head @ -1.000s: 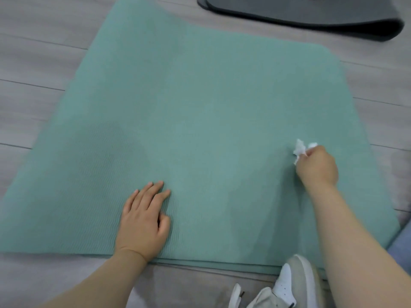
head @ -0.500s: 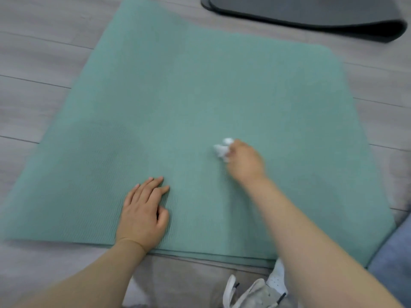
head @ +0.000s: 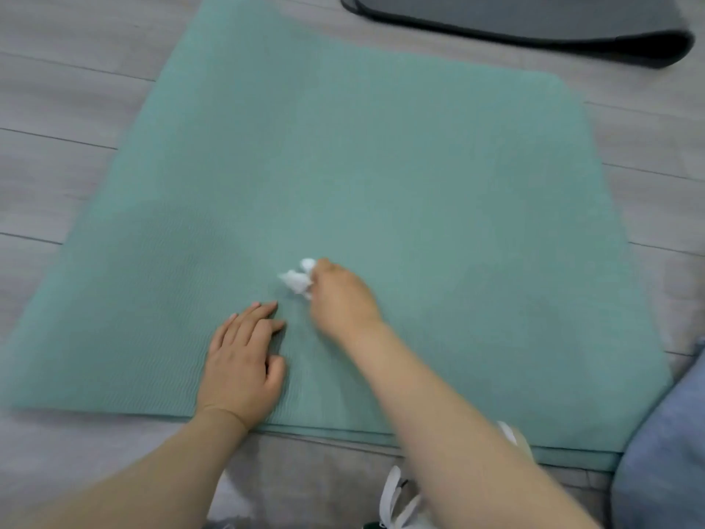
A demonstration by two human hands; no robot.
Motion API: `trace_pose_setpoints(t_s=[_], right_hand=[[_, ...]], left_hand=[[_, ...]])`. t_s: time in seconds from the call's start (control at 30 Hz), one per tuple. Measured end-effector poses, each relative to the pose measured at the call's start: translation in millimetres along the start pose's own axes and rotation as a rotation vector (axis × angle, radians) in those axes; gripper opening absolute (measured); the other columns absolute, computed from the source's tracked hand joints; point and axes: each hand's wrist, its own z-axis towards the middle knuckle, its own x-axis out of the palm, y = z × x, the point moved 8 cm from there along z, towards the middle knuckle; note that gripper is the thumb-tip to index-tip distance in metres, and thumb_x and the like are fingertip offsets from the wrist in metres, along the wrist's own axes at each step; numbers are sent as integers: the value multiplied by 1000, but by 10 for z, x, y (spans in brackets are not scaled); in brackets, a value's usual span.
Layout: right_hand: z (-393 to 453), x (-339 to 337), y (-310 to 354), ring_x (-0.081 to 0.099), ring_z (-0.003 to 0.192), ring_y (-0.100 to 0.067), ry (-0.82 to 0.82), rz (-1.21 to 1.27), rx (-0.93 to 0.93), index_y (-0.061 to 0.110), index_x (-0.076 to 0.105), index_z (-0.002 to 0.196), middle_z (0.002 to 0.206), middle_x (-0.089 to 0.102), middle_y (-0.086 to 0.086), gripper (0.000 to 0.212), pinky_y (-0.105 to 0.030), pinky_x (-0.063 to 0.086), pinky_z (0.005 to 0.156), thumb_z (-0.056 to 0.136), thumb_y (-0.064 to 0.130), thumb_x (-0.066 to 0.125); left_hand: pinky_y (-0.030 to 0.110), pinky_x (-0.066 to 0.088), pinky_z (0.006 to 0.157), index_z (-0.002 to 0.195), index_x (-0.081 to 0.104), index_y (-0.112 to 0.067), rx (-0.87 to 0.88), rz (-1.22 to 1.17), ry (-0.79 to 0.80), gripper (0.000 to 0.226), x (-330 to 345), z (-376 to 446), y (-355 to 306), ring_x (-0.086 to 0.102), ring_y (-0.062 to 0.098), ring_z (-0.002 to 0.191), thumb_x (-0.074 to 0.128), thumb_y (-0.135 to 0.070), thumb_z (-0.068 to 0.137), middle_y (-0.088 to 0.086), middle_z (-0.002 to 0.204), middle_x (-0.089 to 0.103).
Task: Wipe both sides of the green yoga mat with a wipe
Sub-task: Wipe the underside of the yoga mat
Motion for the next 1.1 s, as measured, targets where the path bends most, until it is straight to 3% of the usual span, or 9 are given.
trace_pose_setpoints(t_s=[0.17, 0.27, 0.33, 0.47, 0.57, 0.73, 0.87, 0.93, 1.1], right_hand=[[-675, -1134, -1813, 59, 106, -38, -298, -174, 539, 3, 61, 111, 116, 62, -24, 37, -39, 47, 84, 97, 35, 46], [-1009, -1211, -2031, 58, 107, -41, -401, -126, 819, -3, 53, 113, 115, 61, -27, 30, -41, 46, 82, 94, 21, 50], [-773, -894, -1581, 58, 111, -35, -396, -51, 740, 2, 55, 117, 119, 62, -21, 29, -37, 45, 86, 94, 20, 51], [-213, 126, -51, 60, 109, -28, -114, 30, 214, 16, 52, 128, 117, 65, -9, 39, -32, 46, 87, 88, 15, 51], [-269, 185, 159, 60, 109, -27, -7, 0, 44, 19, 50, 130, 119, 64, -9, 41, -32, 47, 84, 89, 18, 51], [-850, -826, -1518, 59, 111, -32, -248, -138, 563, 9, 57, 119, 122, 62, -16, 38, -36, 47, 87, 94, 37, 50], [-1244, -938, -1687, 59, 107, -37, -274, -130, 907, 2, 52, 112, 114, 62, -22, 24, -39, 47, 83, 91, 15, 51], [-983, -592, -1162, 61, 106, -31, -256, -81, 798, 8, 54, 110, 114, 64, -15, 19, -36, 48, 83, 93, 14, 48], [-600, 288, 456, 61, 102, -30, -9, -58, 158, 15, 53, 118, 115, 62, -9, 24, -37, 46, 82, 100, 23, 38]], left_hand=[[38, 24, 115, 108, 64, -14, 1, 3, -5, 45, -5, -9, -9, 46, 21, 130, 37, -25, 74, 3, 135, 58], [38, 24, 114, 107, 64, -15, -4, 7, -5, 45, -4, 0, -2, 48, 22, 130, 37, -25, 73, 3, 135, 59], [39, 25, 114, 107, 64, -15, -7, 9, 1, 45, 0, -5, -3, 48, 23, 129, 37, -25, 73, 3, 135, 59], [39, 27, 110, 108, 63, -14, -2, 30, 11, 46, 15, 3, -2, 51, 28, 125, 39, -27, 72, 6, 130, 60], [41, 29, 110, 109, 63, -14, -6, 25, 12, 46, 22, -1, 7, 52, 28, 125, 39, -27, 72, 7, 129, 60], [44, 29, 112, 108, 63, -15, 3, -1, -4, 44, 3, -14, -17, 50, 25, 130, 37, -25, 74, 3, 135, 59], [42, 29, 112, 109, 63, -15, 9, 12, -7, 46, -4, -9, -18, 49, 23, 130, 37, -25, 73, 3, 135, 59], [42, 29, 112, 110, 63, -14, 4, 12, -6, 47, -9, -3, -18, 48, 23, 130, 37, -26, 72, 3, 135, 59], [39, 27, 111, 127, 59, -9, -4, 20, -2, 58, 38, -1, 22, 48, 24, 129, 40, -28, 75, 7, 134, 59]])
